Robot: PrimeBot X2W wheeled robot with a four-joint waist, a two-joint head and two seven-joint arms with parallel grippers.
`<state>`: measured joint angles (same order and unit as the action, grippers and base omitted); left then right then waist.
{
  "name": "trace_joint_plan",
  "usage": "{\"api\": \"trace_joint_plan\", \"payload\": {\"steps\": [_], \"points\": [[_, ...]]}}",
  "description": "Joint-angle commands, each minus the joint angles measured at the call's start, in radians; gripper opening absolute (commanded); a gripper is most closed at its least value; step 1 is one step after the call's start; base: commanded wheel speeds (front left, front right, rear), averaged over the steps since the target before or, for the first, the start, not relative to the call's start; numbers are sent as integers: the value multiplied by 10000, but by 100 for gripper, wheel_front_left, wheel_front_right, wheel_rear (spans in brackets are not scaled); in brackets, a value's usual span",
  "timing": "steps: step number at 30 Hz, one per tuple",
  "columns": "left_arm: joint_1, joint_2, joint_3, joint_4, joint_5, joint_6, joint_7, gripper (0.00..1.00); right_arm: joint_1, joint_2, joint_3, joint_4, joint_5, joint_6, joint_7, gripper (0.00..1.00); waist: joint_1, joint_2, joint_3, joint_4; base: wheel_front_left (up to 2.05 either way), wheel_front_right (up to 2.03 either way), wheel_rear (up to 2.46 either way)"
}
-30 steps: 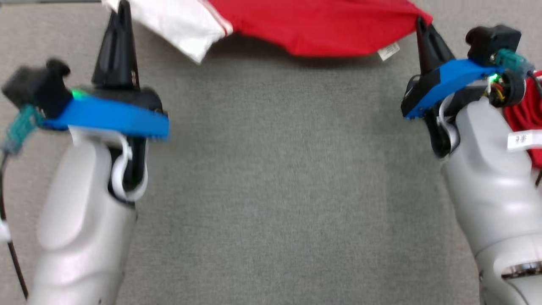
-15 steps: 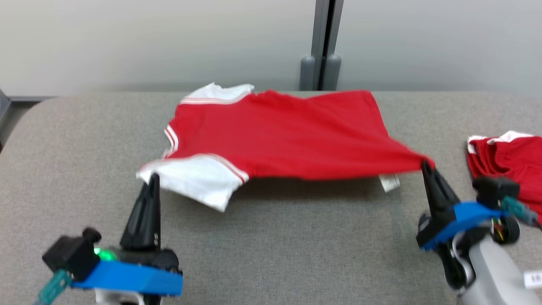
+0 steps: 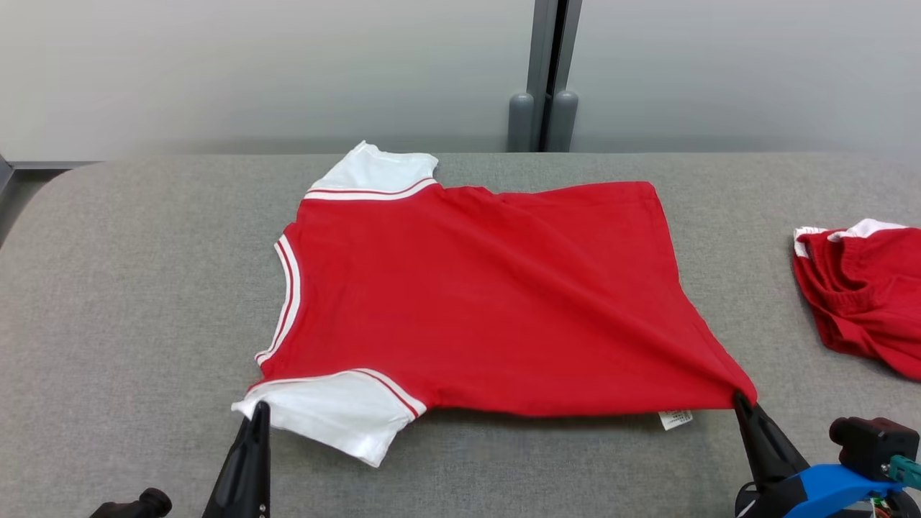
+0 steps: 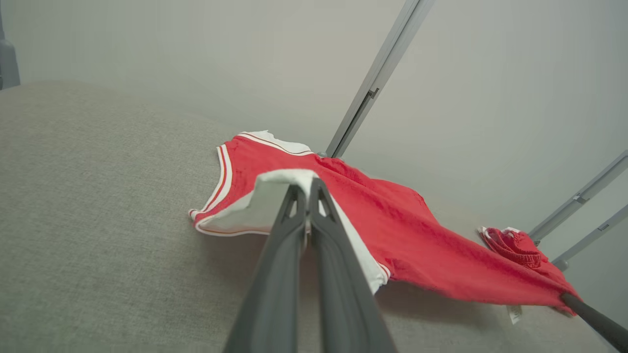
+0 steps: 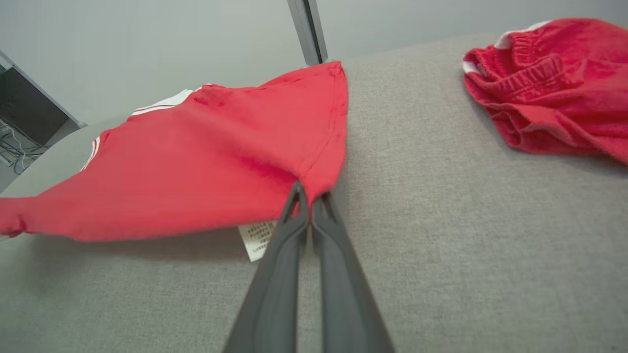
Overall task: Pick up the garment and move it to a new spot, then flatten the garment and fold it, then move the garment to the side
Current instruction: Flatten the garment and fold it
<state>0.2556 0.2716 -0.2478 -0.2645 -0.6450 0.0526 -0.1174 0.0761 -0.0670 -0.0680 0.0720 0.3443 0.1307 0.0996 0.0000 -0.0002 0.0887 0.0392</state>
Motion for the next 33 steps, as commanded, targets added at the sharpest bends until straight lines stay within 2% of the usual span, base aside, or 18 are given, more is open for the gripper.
{"api": "trace_joint_plan", "payload": {"steps": [1, 5, 11, 20, 27, 33], "points": [[-69, -6, -83, 112, 14, -19, 21, 0, 144, 51, -60, -144, -64, 1, 105, 0, 0, 2, 83, -26, 0, 0, 0], [-553, -135, -138, 732, 10, -121, -64, 0, -197, 133, -31, 171, 31, 1, 284, 0, 0, 2, 290, -133, 0, 0, 0], [-1700, -235, -184, 1725, 86, -407, -282, 0, -1026, 157, 68, 1347, 85, 1, 49, 0, 0, 2, 520, -169, 0, 0, 0], [-4520, -122, -465, 3709, 460, -992, 35, 0, -2844, 152, 34, 2720, 345, 1, 93, 0, 0, 2, 842, -208, 0, 0, 0], [-6453, -85, -570, 5592, 560, -1258, 279, 0, -4237, 153, -117, 3720, -81, 3, 691, 0, 0, 2, 1102, -340, 0, 0, 0], [-8062, -24, -1129, 7456, 912, -1546, 725, 0, -5481, 153, -88, 4810, -734, 1, 1583, 0, 0, 2, 1353, -464, 0, 0, 0]]}}
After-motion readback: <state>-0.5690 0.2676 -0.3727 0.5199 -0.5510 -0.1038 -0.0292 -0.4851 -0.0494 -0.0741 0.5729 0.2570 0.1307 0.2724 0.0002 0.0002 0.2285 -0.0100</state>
